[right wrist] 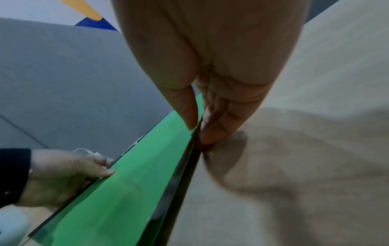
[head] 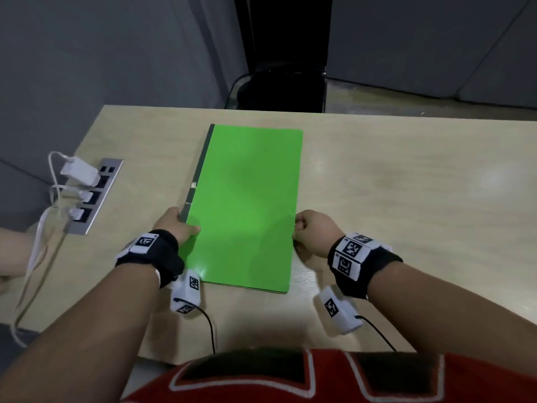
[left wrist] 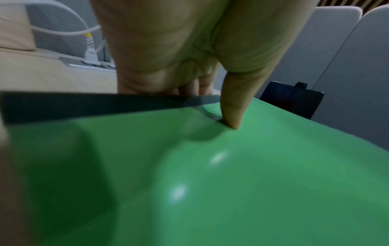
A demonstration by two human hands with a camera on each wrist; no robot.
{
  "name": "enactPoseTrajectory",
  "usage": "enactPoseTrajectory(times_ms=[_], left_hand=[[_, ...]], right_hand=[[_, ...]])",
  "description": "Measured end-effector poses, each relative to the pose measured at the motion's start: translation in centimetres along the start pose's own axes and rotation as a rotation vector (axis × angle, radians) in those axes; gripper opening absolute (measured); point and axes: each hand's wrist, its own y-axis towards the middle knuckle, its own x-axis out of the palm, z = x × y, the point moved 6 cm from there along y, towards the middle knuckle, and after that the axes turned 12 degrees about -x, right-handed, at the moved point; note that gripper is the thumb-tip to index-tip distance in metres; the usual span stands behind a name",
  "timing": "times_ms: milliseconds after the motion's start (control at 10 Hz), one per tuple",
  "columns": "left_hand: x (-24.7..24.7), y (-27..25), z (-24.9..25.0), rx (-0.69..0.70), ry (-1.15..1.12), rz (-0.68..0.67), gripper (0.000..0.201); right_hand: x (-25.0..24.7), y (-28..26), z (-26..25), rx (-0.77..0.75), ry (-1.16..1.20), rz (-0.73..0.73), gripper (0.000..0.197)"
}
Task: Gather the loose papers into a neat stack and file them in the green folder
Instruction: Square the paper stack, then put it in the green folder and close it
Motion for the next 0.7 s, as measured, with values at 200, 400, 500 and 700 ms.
enactPoseTrajectory(times_ms=[200,400,500,700], left_hand=[[-0.1,1.4,-0.6,-0.029,0.099,0.118,0.046],[-0.4,1.8,-0.6,-0.106,0.182,0.185,0.058],[-0.3,0.8,-1.0,-0.152,0.143,0.199,0.062],[-0.8,-5.0,-1.3,-0.044,0.057,0.314,0.058]], right_hand=[[0.8,0.6,0.0,0.0,-0.006,0.033,0.025],[0.5,0.3,0.6,-0.016,-0.044,-0.012,0.036],[-0.7,-0.6,1.2,-0.031,-0.037,-0.005,0.037],[-7.0,-5.7,2.1,-0.146,-0.076,0.019,0.045]])
